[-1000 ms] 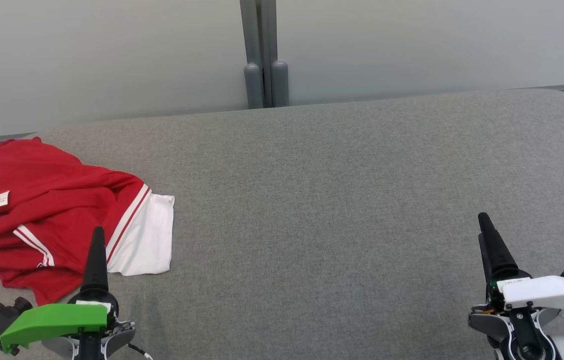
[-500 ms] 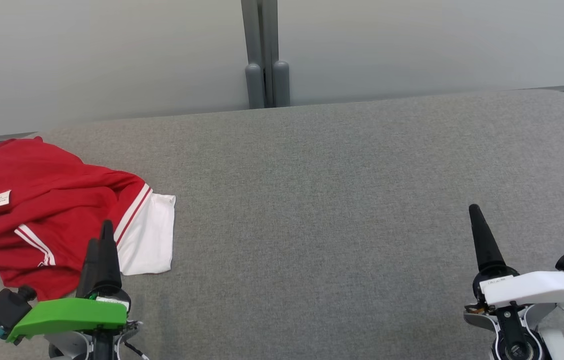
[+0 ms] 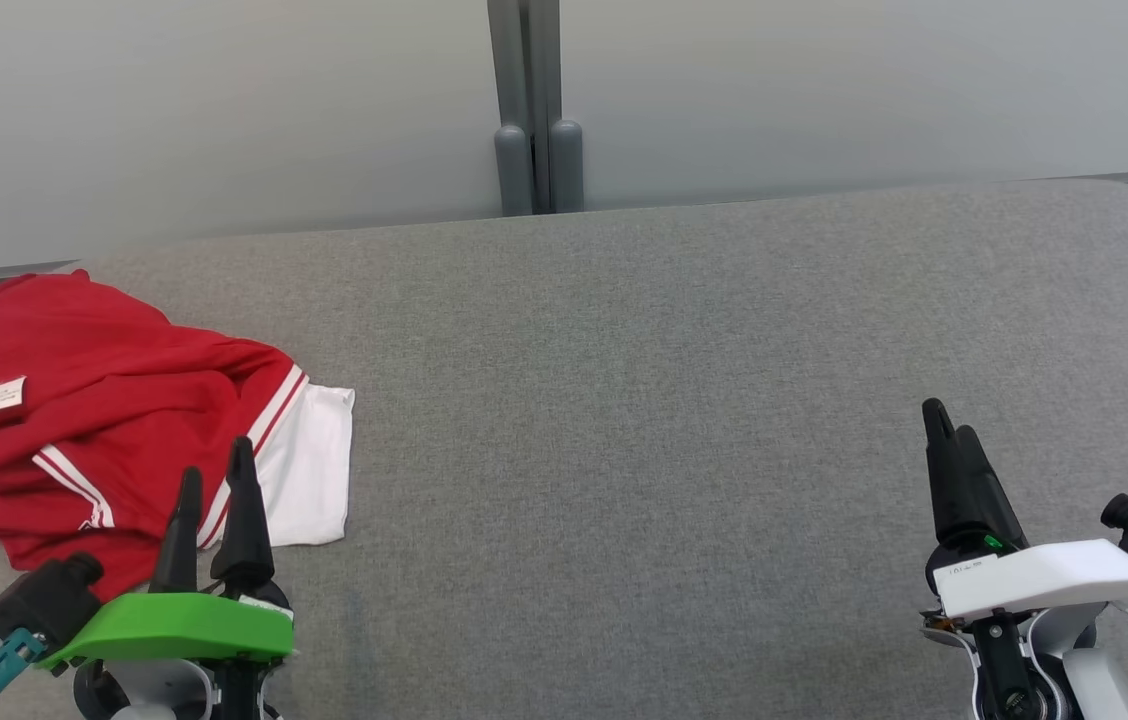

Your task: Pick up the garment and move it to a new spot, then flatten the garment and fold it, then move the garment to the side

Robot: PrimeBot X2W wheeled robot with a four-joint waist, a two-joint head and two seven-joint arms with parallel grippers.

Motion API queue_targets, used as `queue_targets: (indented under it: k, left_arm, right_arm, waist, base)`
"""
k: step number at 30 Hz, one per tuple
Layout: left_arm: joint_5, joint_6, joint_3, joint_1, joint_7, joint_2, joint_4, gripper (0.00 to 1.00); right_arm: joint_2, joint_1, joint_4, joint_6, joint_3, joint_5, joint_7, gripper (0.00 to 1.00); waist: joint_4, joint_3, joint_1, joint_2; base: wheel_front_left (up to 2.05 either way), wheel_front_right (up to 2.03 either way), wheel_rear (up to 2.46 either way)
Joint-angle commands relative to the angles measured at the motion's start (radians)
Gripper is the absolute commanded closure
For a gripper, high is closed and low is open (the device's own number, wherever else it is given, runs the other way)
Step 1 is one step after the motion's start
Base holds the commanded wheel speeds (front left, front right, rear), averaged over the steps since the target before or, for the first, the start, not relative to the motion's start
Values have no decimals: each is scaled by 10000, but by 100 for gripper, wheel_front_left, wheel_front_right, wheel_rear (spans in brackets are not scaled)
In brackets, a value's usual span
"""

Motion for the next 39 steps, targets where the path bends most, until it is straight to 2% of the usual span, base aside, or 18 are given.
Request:
queue_targets:
  k: [1,21,39]
  left_arm:
    - [428,35,-23,-9,-101,87,-143,0]
    - [3352,332,-309,104,-638,105,-201,0]
    - [5192,517,-495,165,-1033,120,-11,0]
  right_arm:
    - [-62,6,-174,47,47,-352,-119,0]
    - [-78,100,-440,52,395,-3460,-661,0]
    - [-91,263,-535,49,409,-5406,-1059,0]
  waist:
    - [13,1,0,0]
    - [83,11,0,0]
    - [106,-48,0,0]
  base:
    - [0,0,0]
    - [0,0,0]
    - [0,0,0]
